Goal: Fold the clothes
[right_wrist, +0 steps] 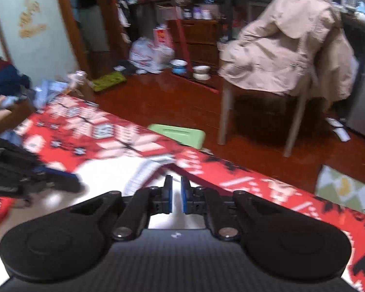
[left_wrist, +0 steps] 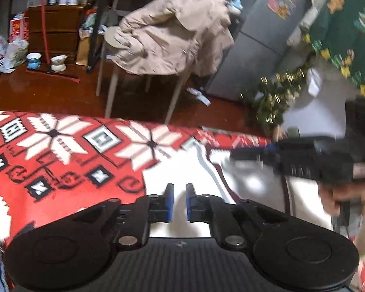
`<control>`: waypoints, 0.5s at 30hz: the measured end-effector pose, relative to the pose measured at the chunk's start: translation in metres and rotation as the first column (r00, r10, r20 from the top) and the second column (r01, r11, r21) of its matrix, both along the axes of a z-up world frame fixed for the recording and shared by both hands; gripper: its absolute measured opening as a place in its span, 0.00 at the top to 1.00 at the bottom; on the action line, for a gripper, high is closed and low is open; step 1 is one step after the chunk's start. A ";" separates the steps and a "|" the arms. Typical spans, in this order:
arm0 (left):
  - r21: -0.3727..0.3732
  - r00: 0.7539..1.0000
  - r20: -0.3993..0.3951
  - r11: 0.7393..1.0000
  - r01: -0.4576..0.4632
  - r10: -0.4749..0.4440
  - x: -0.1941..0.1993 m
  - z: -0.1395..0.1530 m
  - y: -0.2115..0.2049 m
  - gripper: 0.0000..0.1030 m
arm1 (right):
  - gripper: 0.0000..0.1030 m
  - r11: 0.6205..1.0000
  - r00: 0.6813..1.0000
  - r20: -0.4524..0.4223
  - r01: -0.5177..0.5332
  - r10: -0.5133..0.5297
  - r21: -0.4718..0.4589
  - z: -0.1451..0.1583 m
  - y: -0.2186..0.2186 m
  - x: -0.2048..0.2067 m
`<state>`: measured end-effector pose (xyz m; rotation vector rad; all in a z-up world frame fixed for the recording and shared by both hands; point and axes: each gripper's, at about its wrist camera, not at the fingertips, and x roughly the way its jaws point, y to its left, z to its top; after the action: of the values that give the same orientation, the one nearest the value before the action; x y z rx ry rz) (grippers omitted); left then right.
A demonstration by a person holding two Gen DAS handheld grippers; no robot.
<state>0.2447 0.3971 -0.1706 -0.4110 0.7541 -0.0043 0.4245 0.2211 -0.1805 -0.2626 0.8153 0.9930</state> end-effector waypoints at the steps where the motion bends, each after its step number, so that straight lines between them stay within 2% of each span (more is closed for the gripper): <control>1: -0.014 1.000 0.003 1.000 -0.014 0.014 0.002 0.000 0.005 0.91 | 0.87 1.000 1.000 -0.016 -0.013 0.014 0.016 0.002 0.002 -0.001; 3: -0.034 0.999 -0.008 0.999 -0.035 0.034 0.007 0.000 0.012 0.86 | 0.82 0.999 0.999 -0.048 -0.017 0.019 0.031 -0.001 0.009 0.000; 6: -0.060 0.997 -0.039 0.996 -0.065 0.062 0.012 -0.002 0.024 0.78 | 0.80 0.998 0.994 -0.106 0.030 -0.025 0.050 -0.010 0.018 0.008; 9: -0.125 0.994 -0.058 0.987 -0.097 0.090 0.009 -0.006 0.038 0.73 | 0.68 0.993 0.986 -0.145 0.089 -0.077 0.077 -0.014 0.019 0.019; 12: -0.218 0.991 -0.082 0.968 -0.121 0.105 0.008 -0.013 0.050 0.73 | 0.67 0.990 0.978 -0.190 0.105 -0.086 0.092 -0.019 0.022 0.027; 15: -0.268 0.990 -0.096 0.955 -0.129 0.106 0.010 -0.018 0.055 0.73 | 0.73 0.989 0.973 -0.223 0.093 -0.066 0.112 -0.022 0.028 0.032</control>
<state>0.2545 0.4519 -0.1891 -0.7238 0.8108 0.0201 0.4569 0.2489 -0.2027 -0.0148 0.9539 1.0031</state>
